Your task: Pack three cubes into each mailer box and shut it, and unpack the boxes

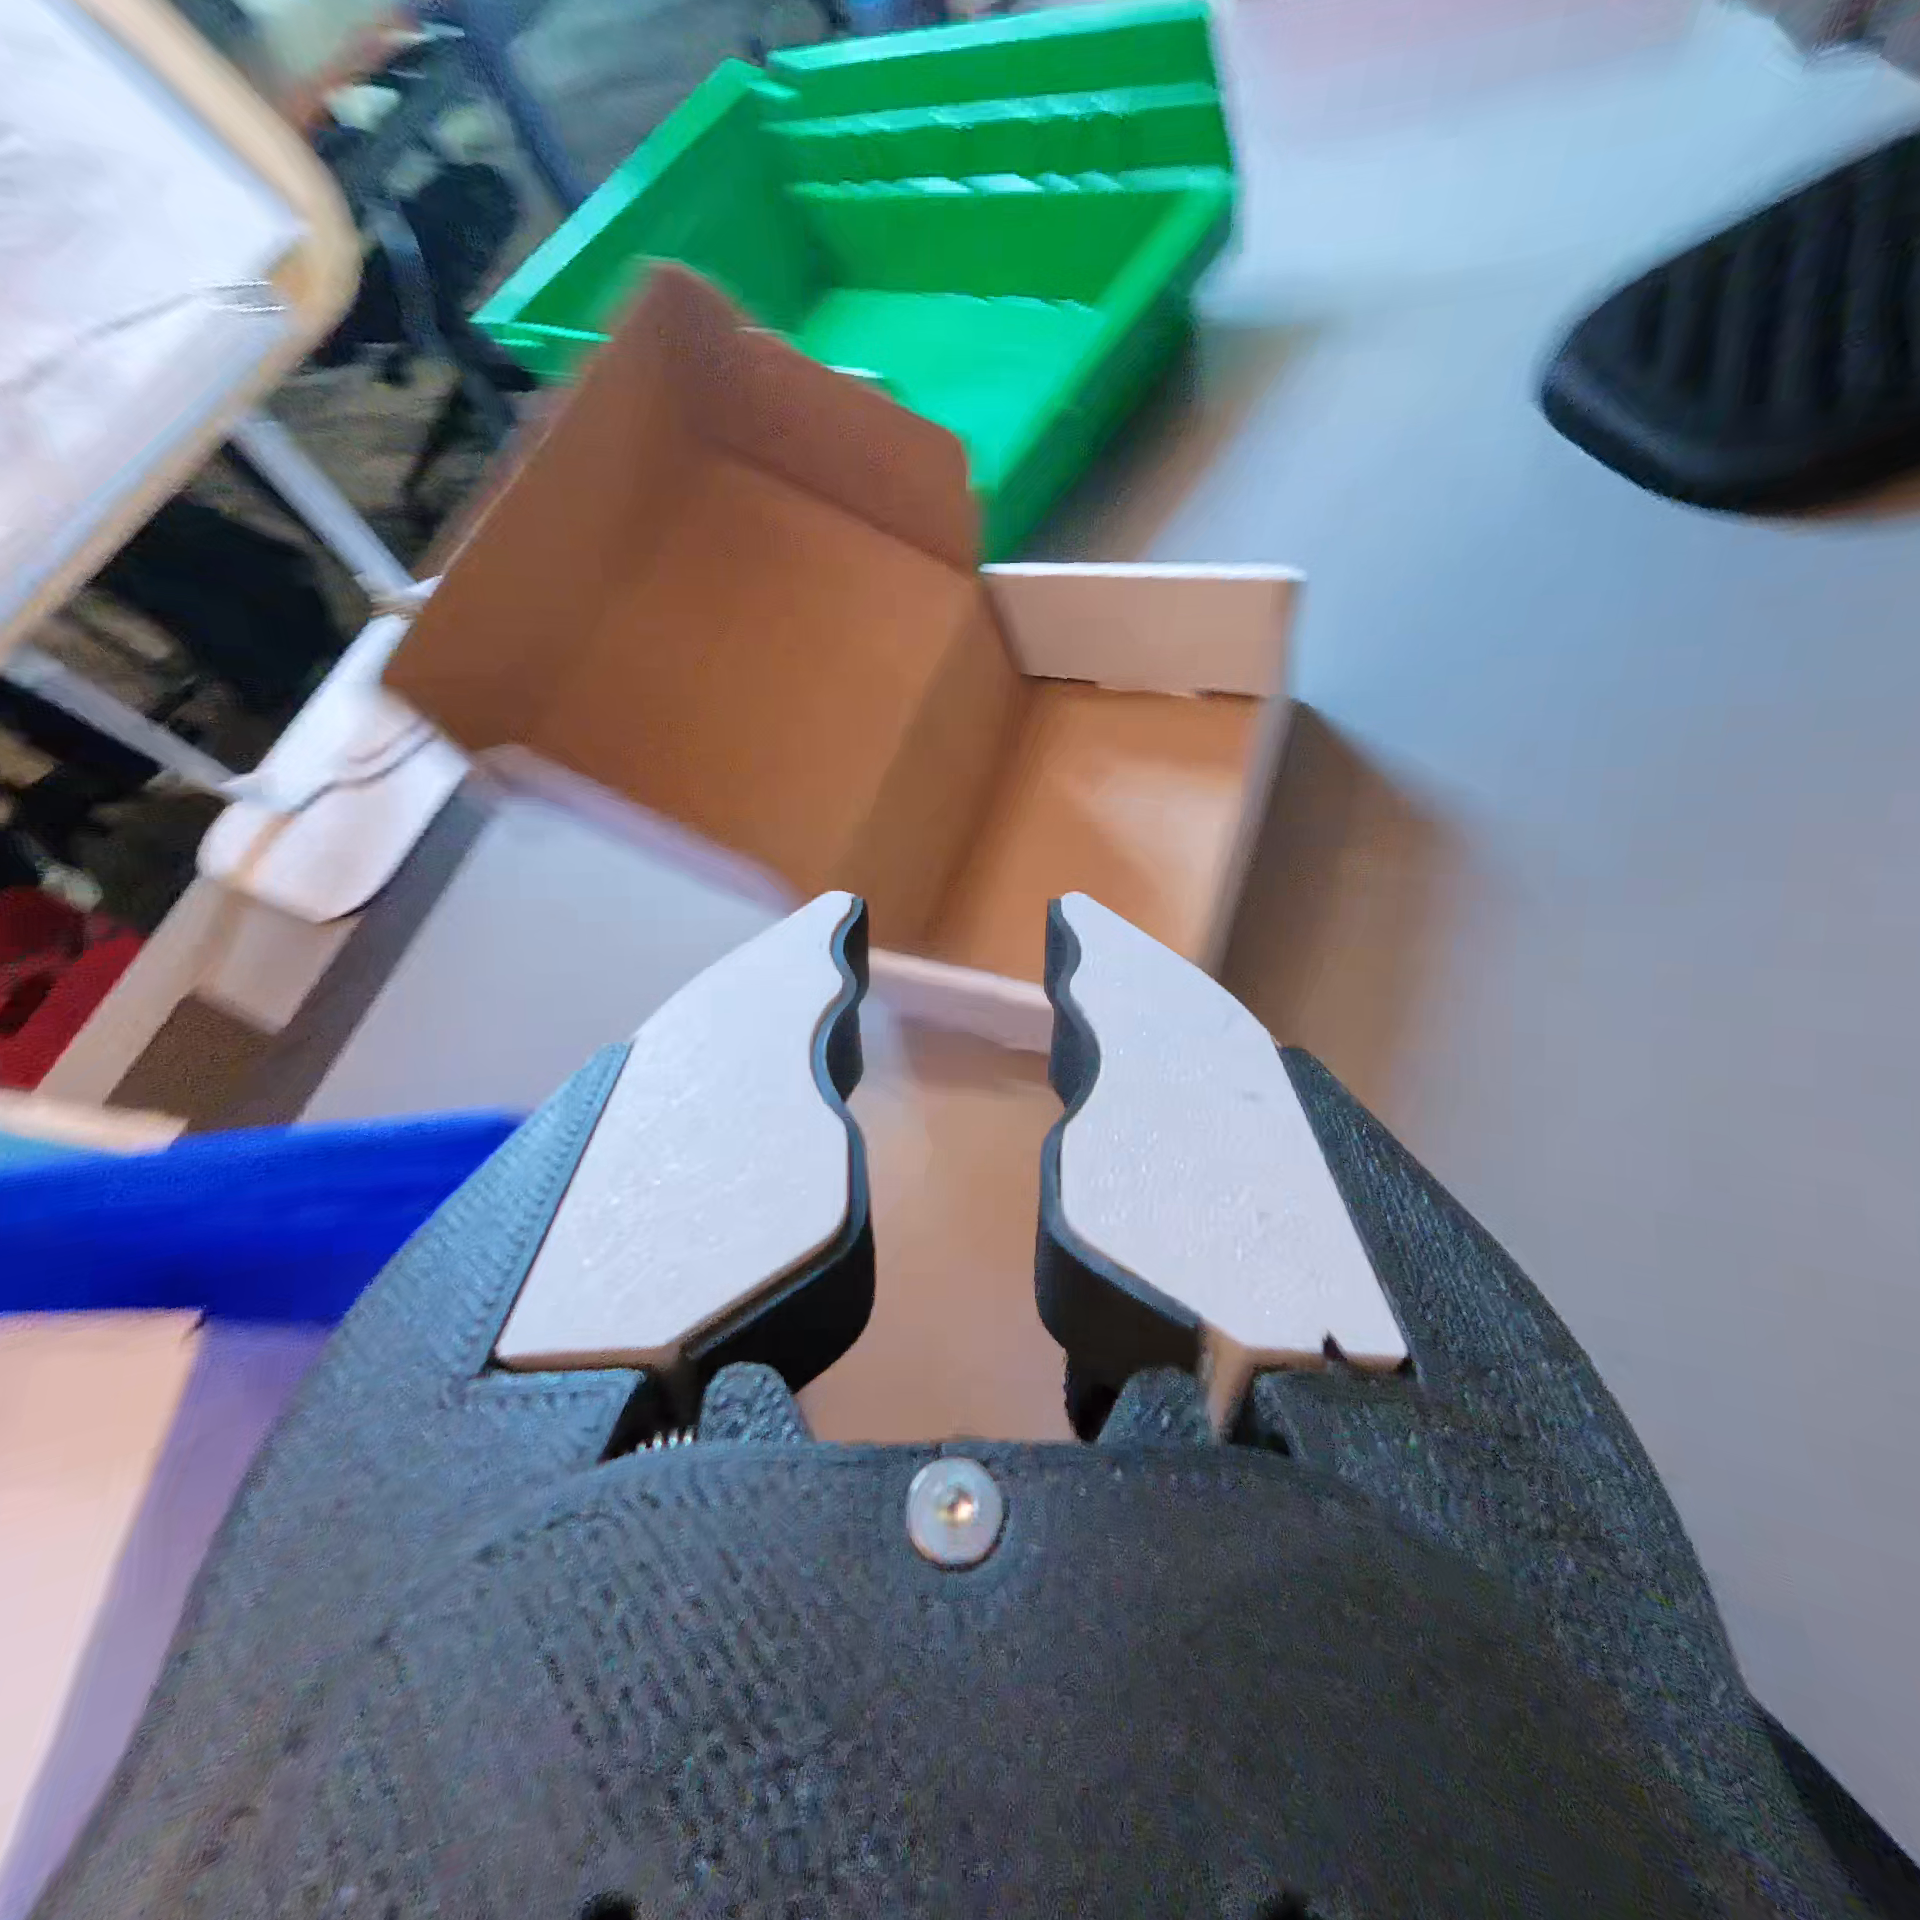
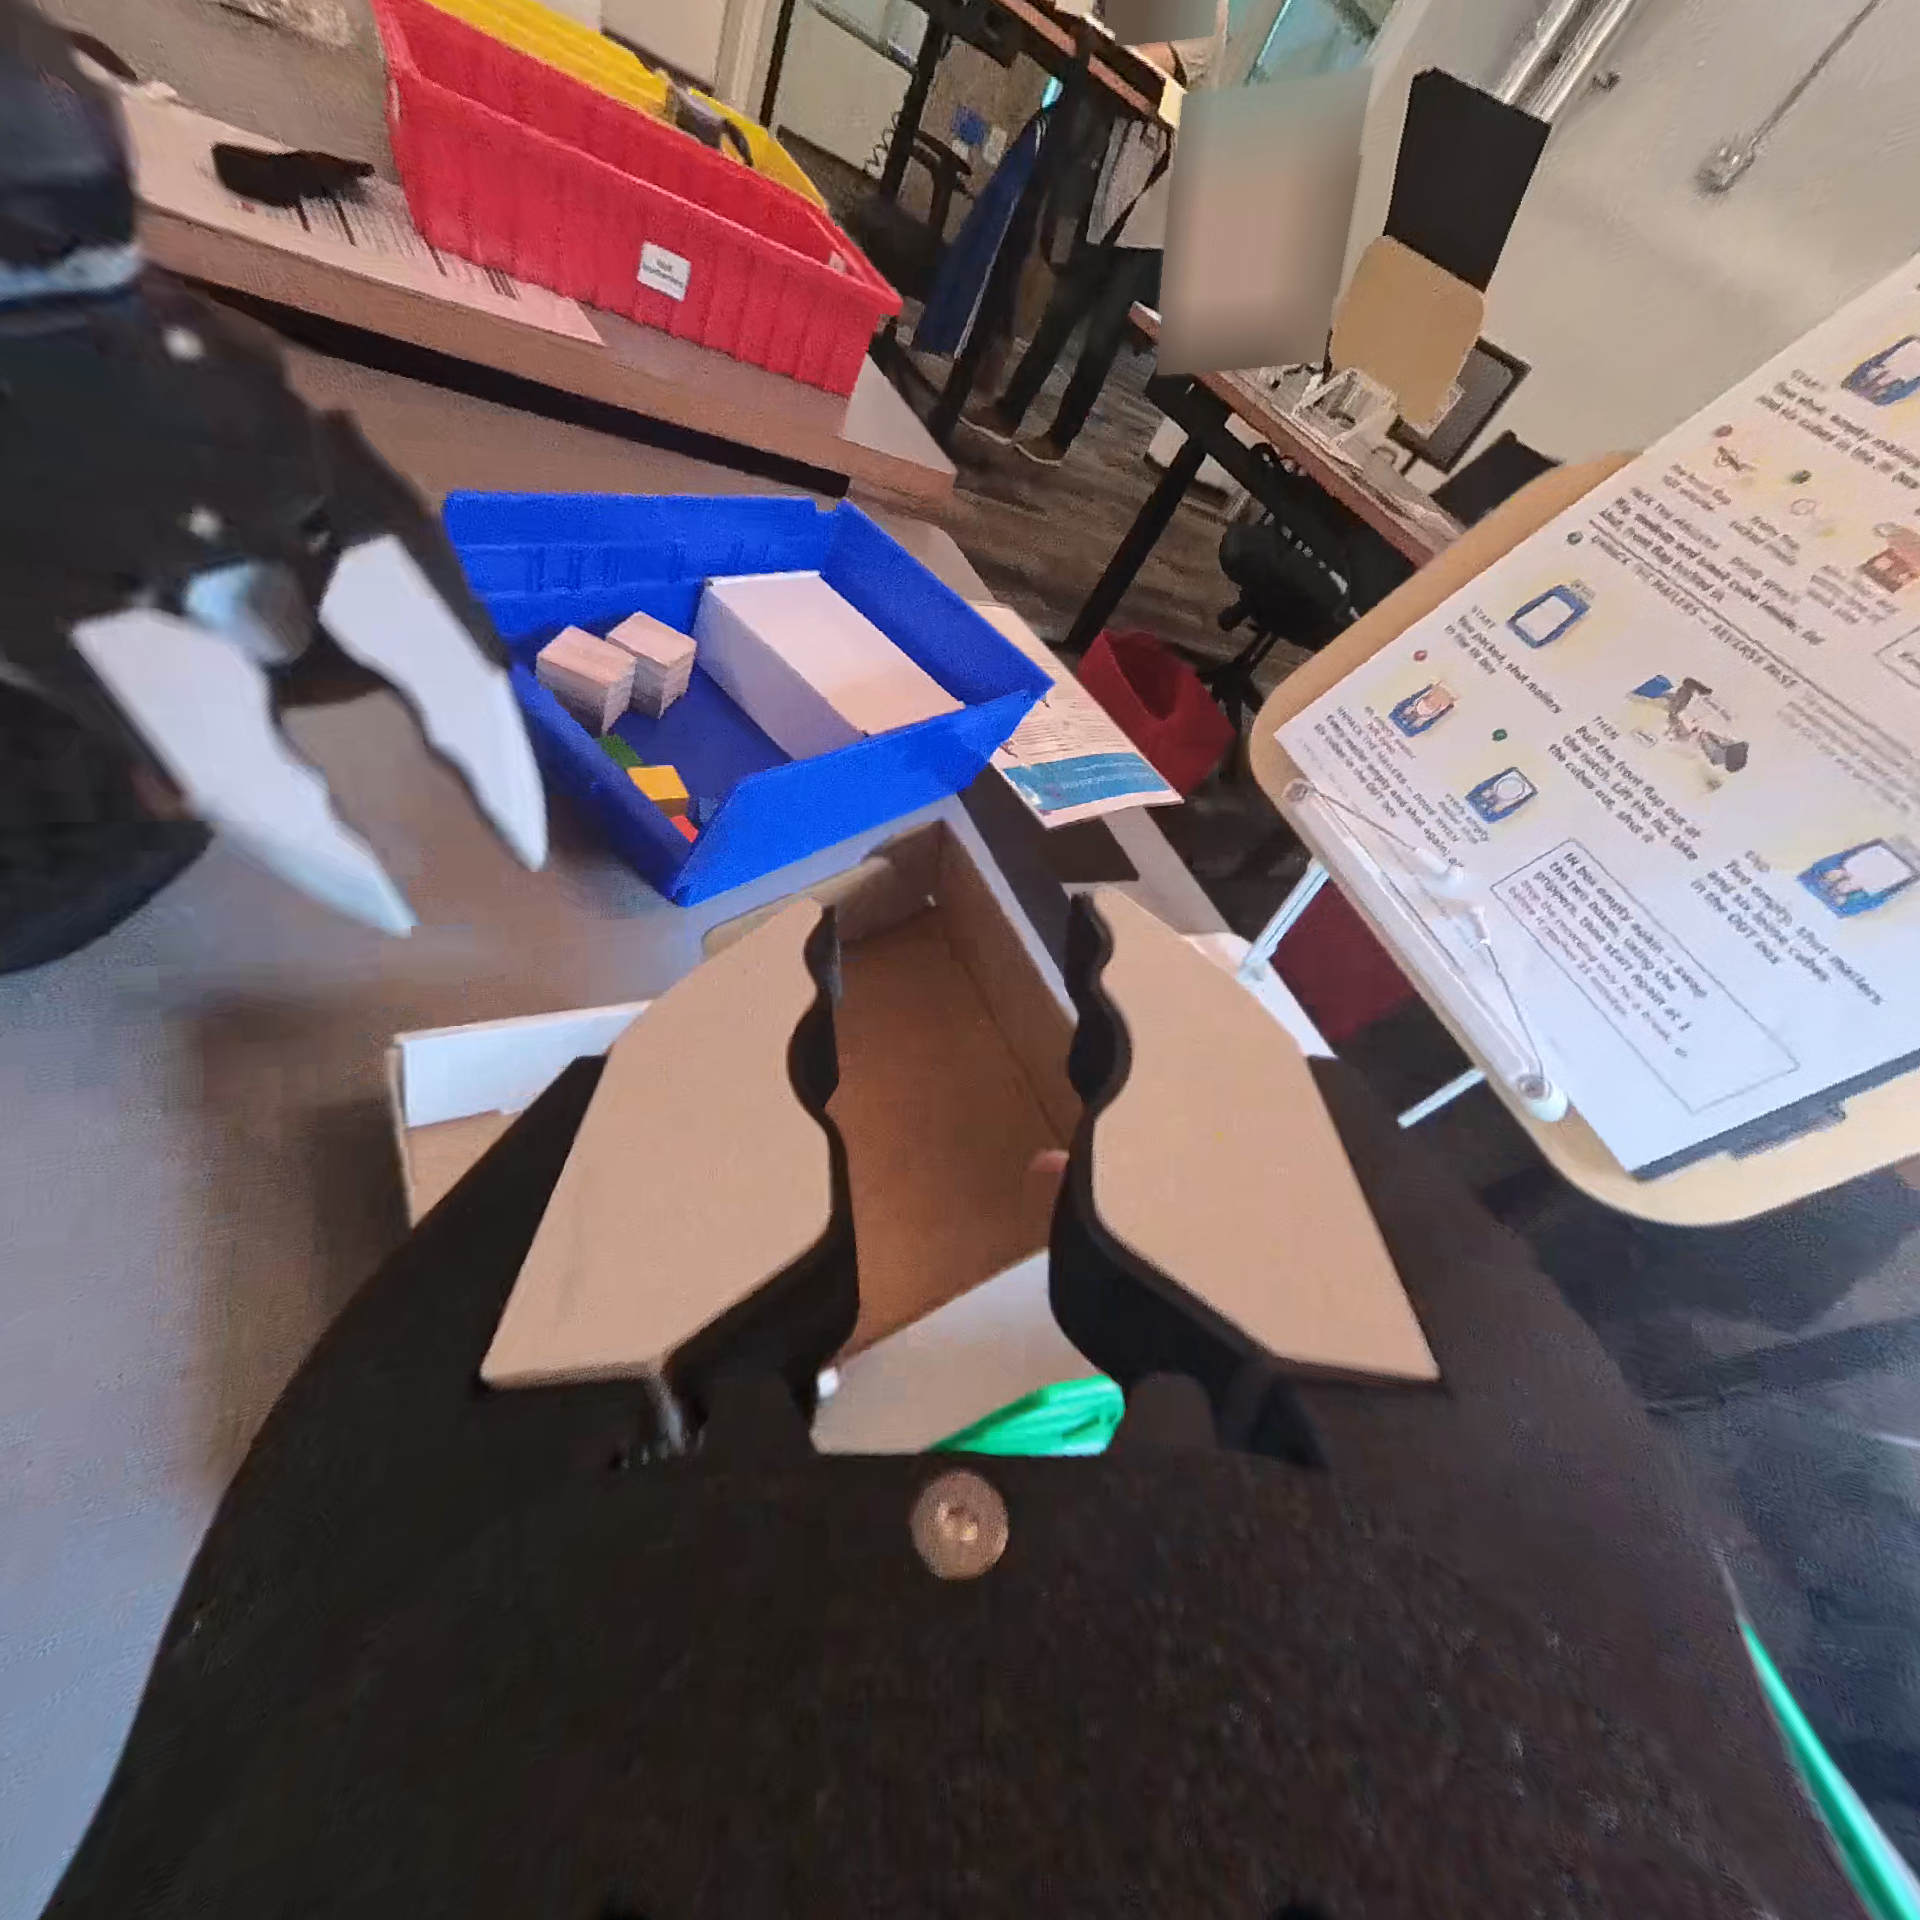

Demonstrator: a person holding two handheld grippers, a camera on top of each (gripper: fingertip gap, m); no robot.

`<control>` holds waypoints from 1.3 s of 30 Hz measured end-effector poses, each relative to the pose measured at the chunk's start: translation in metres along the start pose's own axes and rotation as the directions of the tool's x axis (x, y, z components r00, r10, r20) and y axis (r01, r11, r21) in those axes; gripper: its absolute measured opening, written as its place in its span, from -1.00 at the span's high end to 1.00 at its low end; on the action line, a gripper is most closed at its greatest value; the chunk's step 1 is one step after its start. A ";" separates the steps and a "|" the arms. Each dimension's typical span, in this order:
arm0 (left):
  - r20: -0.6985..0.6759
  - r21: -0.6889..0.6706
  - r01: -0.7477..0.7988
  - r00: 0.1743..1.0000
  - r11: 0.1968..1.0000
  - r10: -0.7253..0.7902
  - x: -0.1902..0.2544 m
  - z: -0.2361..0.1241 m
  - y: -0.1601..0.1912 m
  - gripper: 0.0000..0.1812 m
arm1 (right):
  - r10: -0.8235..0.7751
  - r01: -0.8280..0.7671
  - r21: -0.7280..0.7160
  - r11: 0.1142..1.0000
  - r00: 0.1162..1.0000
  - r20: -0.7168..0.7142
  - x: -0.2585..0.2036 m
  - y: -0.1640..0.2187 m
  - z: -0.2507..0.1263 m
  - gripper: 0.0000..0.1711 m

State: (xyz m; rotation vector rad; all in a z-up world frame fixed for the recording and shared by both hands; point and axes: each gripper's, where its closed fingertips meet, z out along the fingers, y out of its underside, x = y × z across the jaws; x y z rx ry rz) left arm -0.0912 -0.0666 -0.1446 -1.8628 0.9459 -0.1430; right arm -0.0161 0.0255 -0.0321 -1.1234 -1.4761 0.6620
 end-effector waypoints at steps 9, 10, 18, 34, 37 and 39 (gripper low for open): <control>0.309 -0.340 0.355 0.917 0.871 -0.253 -0.173 -0.096 0.105 0.53 | 0.233 -0.235 -0.031 0.972 0.972 -0.040 -0.016 0.087 -0.066 0.60; 0.311 -0.420 0.391 0.910 0.819 -0.275 -0.180 -0.097 0.126 0.51 | 0.266 -0.267 -0.006 0.964 0.963 -0.040 -0.016 0.092 -0.069 0.63; 0.274 -0.756 0.421 0.899 0.500 -0.343 -0.187 -0.078 0.208 0.35 | 0.328 -0.324 0.064 0.944 0.943 -0.056 -0.016 0.114 -0.063 0.73; 0.149 -0.837 0.232 0.968 0.495 -0.200 -0.177 -0.064 0.136 0.52 | 0.308 -0.304 0.063 0.951 0.948 -0.080 -0.017 0.123 -0.065 0.80; 0.020 -0.780 0.086 0.994 0.620 -0.112 -0.142 -0.050 0.062 0.52 | 0.309 -0.304 0.070 0.950 0.947 -0.083 -0.016 0.123 -0.064 0.81; -0.102 -0.742 -0.031 0.993 0.669 -0.066 -0.104 -0.034 0.021 0.52 | 0.304 -0.299 0.072 0.952 0.949 -0.084 -0.017 0.122 -0.063 0.81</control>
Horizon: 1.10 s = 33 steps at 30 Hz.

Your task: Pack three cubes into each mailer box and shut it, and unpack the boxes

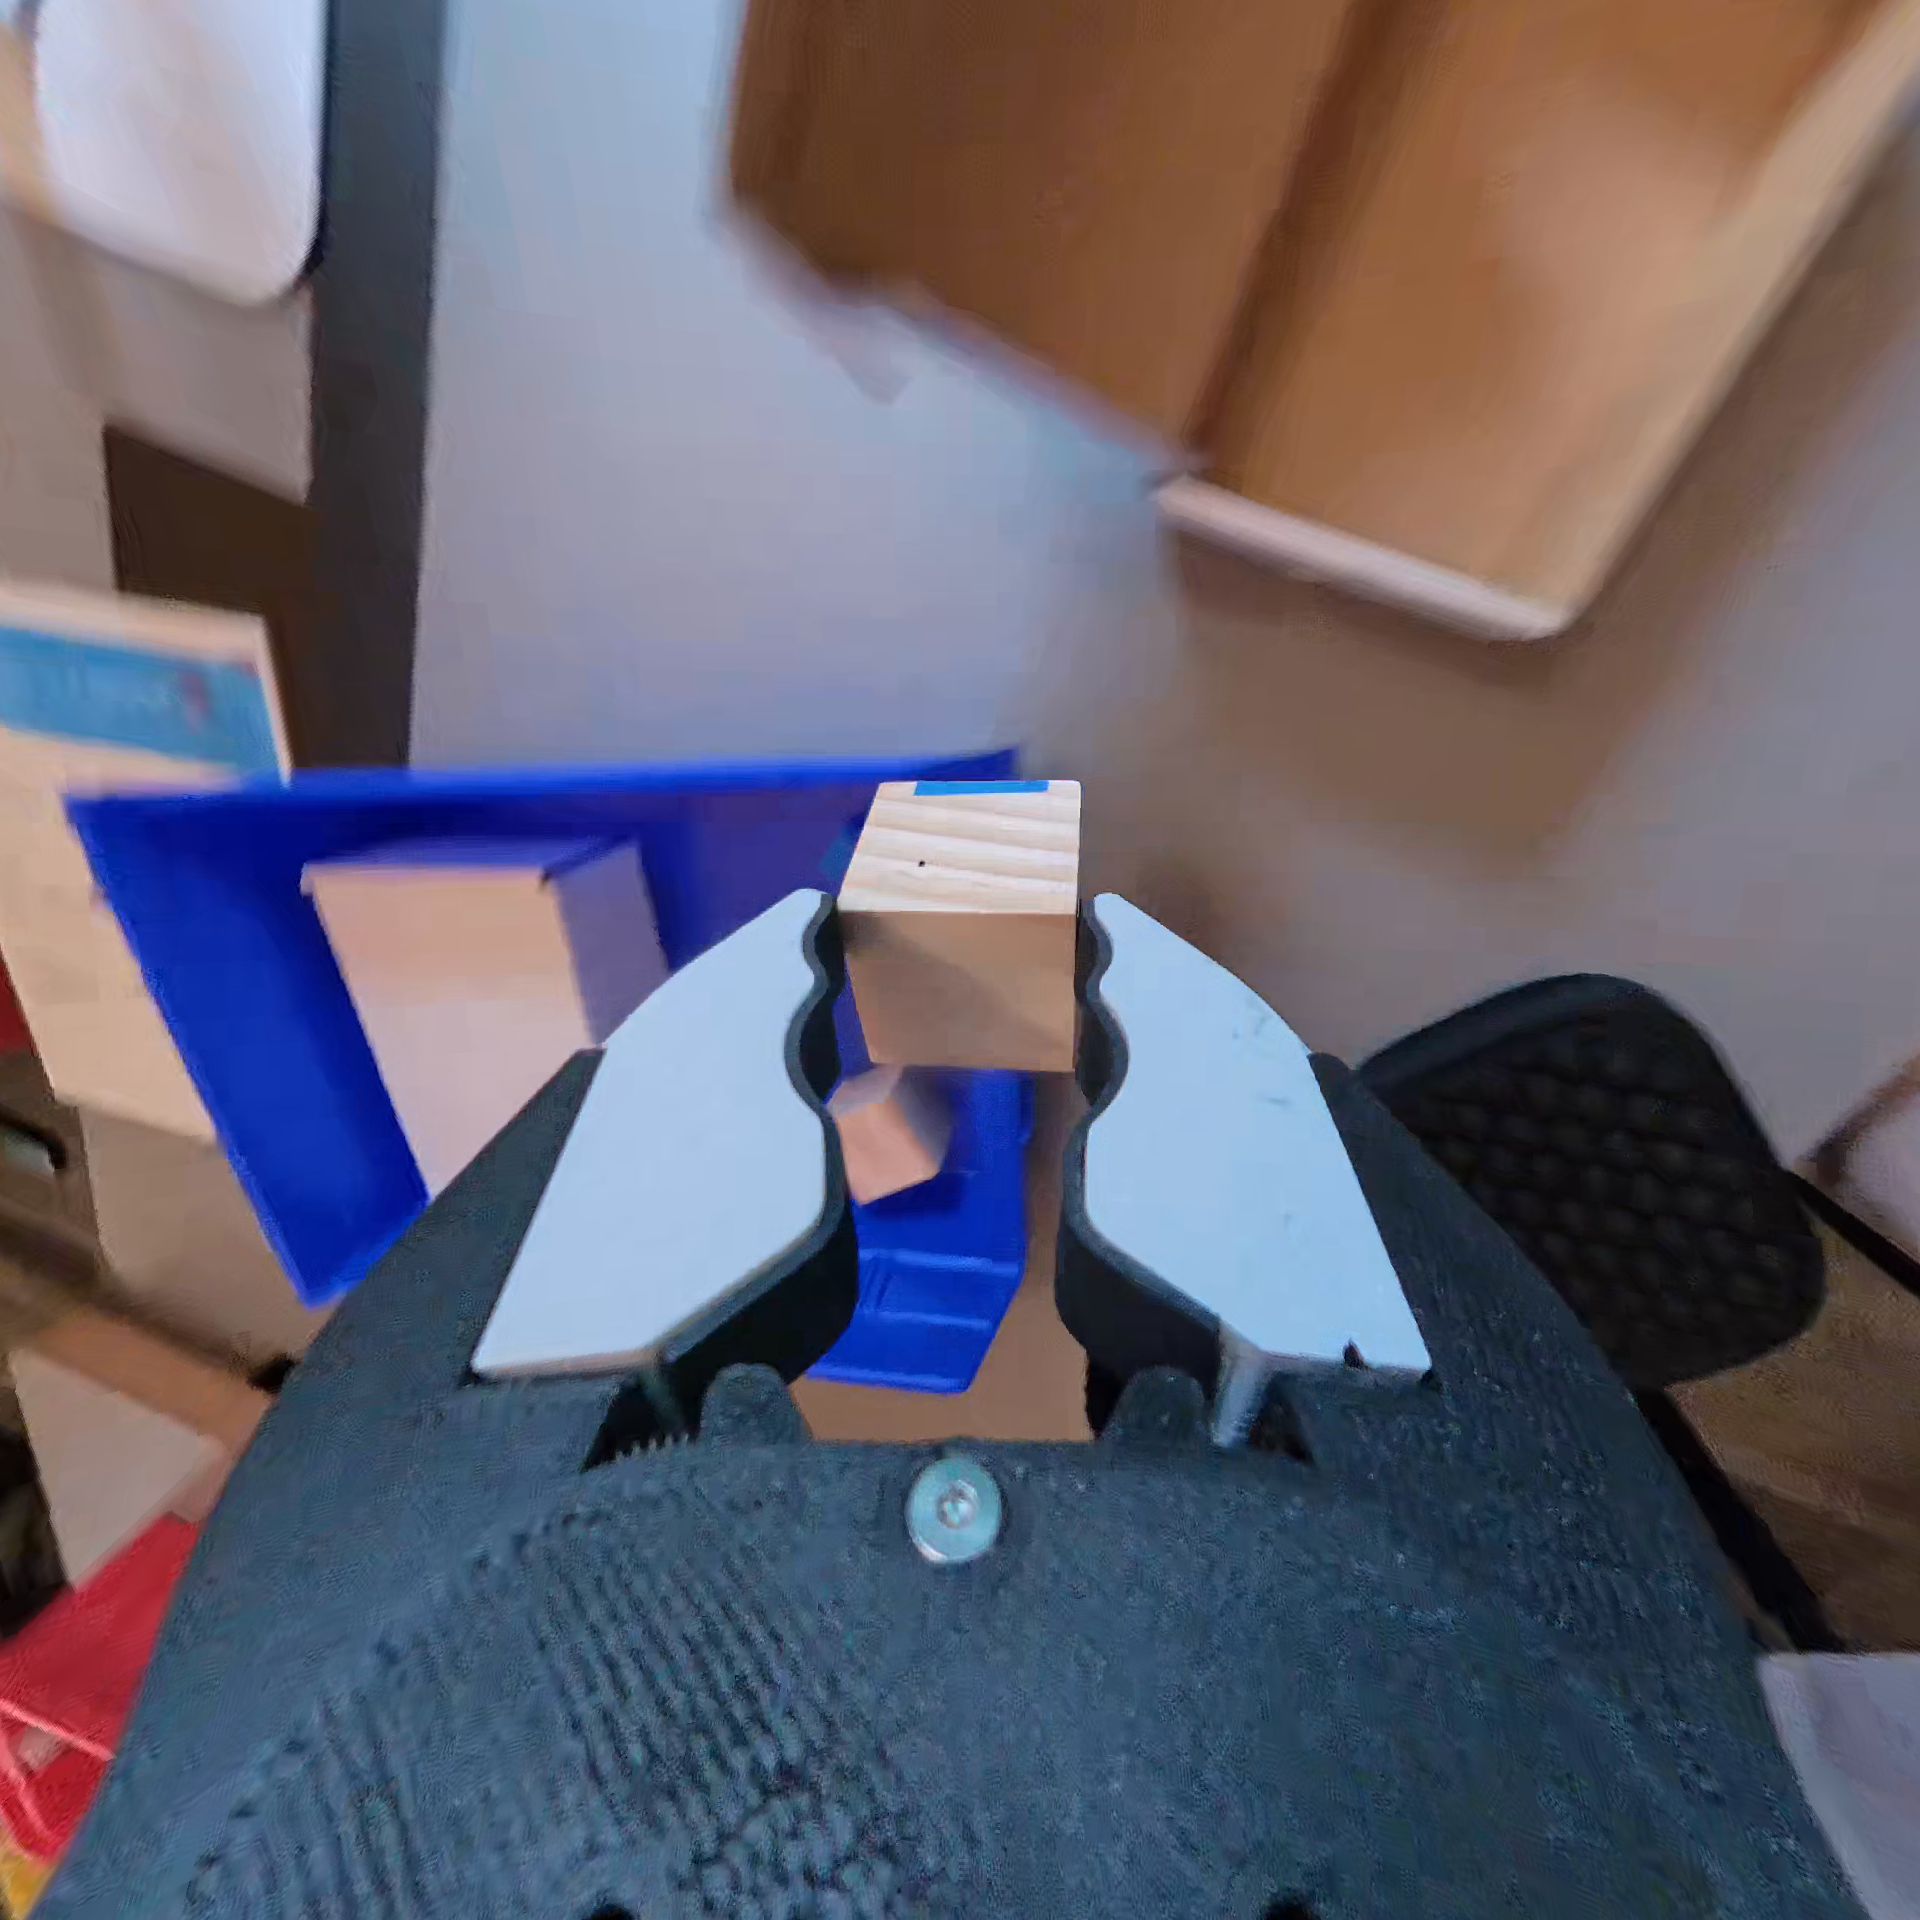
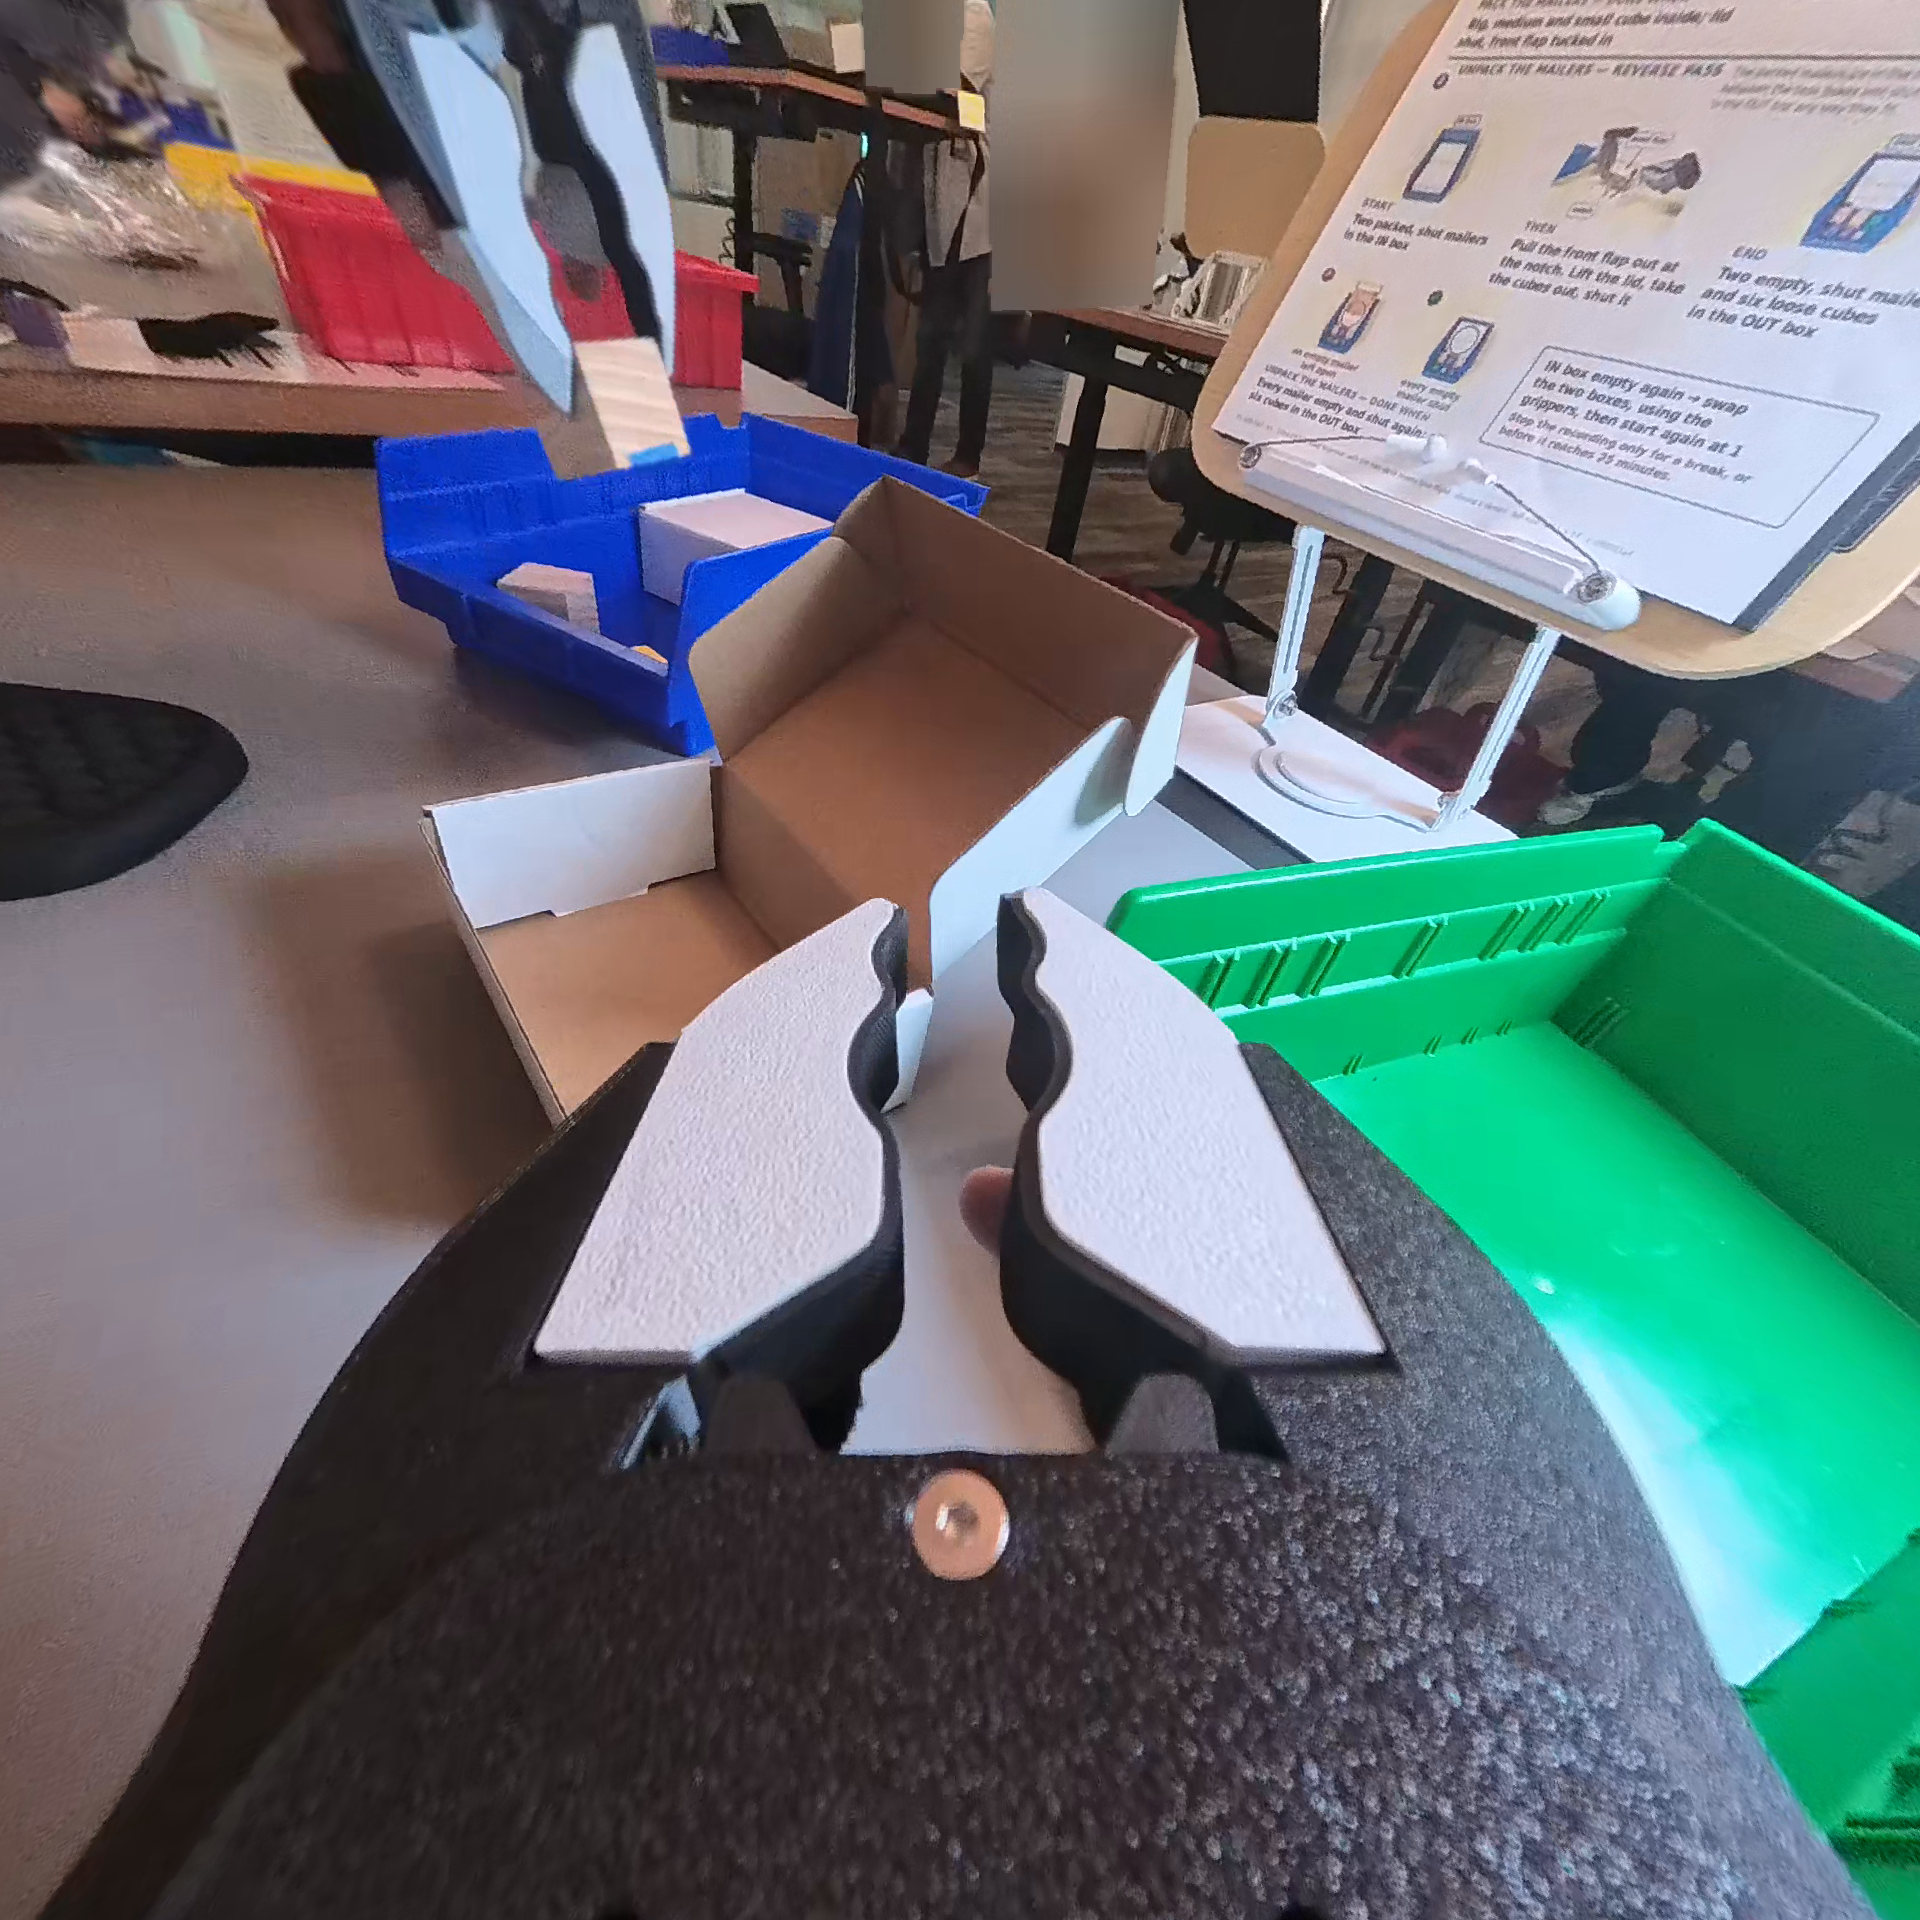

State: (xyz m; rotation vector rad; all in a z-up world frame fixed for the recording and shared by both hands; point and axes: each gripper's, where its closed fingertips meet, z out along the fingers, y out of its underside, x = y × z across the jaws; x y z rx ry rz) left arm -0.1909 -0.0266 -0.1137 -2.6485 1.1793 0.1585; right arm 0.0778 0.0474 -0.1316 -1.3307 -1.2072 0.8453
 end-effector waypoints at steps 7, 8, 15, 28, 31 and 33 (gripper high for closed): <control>-0.180 -0.063 -0.313 0.938 0.948 0.298 0.096 0.040 -0.086 0.52 | -0.014 0.014 -0.014 1.000 0.999 -0.038 0.003 0.006 -0.002 0.81; -0.191 -0.101 -0.329 0.933 0.939 0.306 0.098 0.053 -0.090 0.52 | -0.014 0.013 -0.018 1.000 0.999 -0.042 0.003 0.008 -0.002 0.80; -0.282 -0.294 -0.418 0.897 0.859 0.340 0.109 0.113 -0.087 0.52 | -0.084 0.082 -0.036 0.996 0.995 -0.060 0.002 0.012 -0.007 0.81; -0.220 -0.265 -0.397 0.912 0.879 0.345 0.100 0.121 -0.082 0.47 | -0.088 0.086 -0.035 0.996 0.994 -0.061 0.004 0.013 -0.009 0.81; -0.172 -0.135 -0.365 0.924 0.921 0.341 0.099 0.089 -0.093 0.46 | -0.083 0.081 -0.033 0.996 0.995 -0.062 0.004 0.014 -0.009 0.81; -0.115 -0.056 -0.339 0.937 0.939 0.331 0.090 0.061 -0.094 0.45 | -0.071 0.070 -0.031 0.997 0.996 -0.061 0.005 0.014 -0.009 0.81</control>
